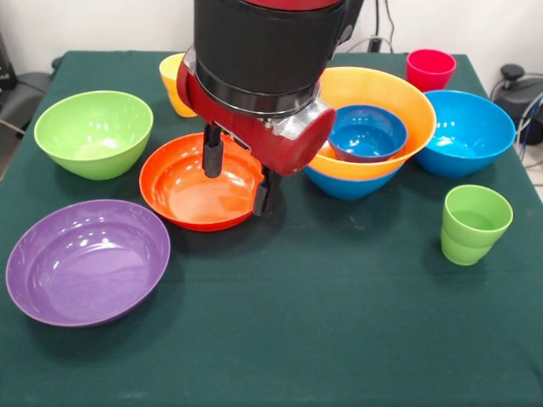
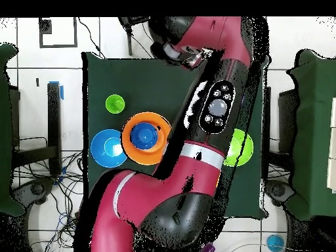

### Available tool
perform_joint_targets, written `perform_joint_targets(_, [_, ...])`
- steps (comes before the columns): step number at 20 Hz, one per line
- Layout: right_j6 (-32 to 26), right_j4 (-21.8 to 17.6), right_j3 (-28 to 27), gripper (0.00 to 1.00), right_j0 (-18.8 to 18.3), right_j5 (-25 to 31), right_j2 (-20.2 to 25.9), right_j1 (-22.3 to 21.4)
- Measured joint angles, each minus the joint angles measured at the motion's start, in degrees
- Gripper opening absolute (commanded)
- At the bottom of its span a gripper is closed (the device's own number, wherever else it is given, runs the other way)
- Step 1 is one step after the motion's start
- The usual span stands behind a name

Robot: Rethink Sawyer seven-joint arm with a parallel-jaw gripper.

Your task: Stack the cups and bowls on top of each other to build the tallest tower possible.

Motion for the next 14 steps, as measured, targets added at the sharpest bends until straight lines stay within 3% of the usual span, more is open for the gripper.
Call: perform_joint_targets(14, [0.0, -0.4, 7.1, 1.0, 0.1, -5.2, 0.2, 0.2])
